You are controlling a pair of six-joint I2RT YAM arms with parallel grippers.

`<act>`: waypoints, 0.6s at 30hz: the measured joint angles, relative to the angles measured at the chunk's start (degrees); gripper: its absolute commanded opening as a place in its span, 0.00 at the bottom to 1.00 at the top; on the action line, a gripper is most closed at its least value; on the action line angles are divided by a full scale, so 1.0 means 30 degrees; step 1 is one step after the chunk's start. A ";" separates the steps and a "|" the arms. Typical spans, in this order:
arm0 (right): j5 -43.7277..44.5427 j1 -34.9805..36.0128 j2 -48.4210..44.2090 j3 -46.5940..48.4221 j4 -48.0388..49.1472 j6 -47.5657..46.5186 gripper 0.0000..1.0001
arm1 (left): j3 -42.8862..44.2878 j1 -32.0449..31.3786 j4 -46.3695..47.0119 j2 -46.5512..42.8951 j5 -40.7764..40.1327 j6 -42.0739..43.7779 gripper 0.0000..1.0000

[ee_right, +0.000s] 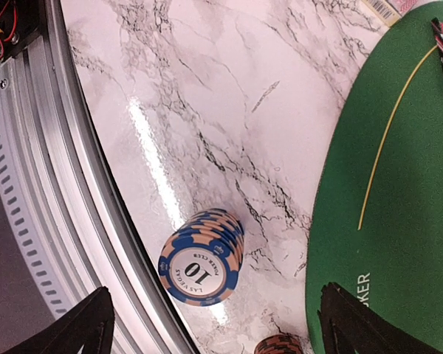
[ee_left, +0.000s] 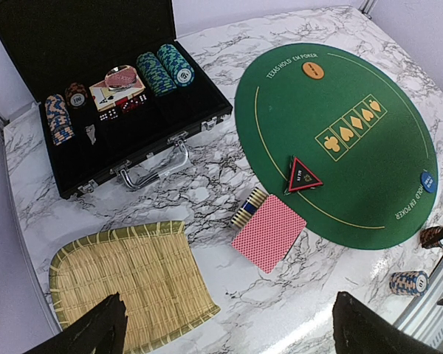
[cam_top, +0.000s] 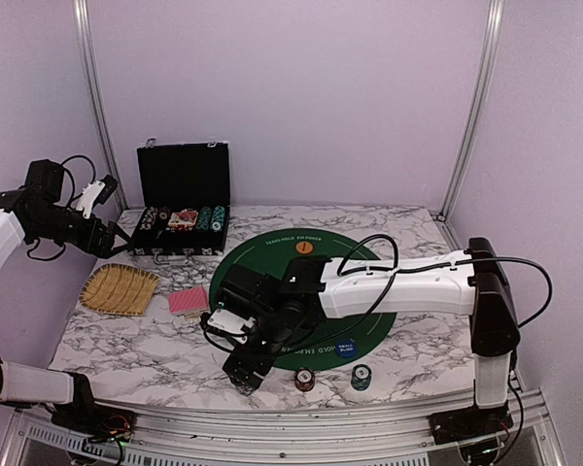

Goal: Distribute texas hold em gaming equipment

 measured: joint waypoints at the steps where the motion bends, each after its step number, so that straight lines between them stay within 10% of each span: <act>1: -0.0051 0.0007 0.0036 0.0007 0.0000 -0.0066 0.93 | 0.0000 0.0000 0.0000 0.0000 0.0000 0.0000 0.99; 18: 0.0029 0.0364 0.1923 0.1137 -0.0219 -0.0816 0.69 | -0.0066 0.0000 -0.0007 -0.0007 -0.0022 0.0015 0.99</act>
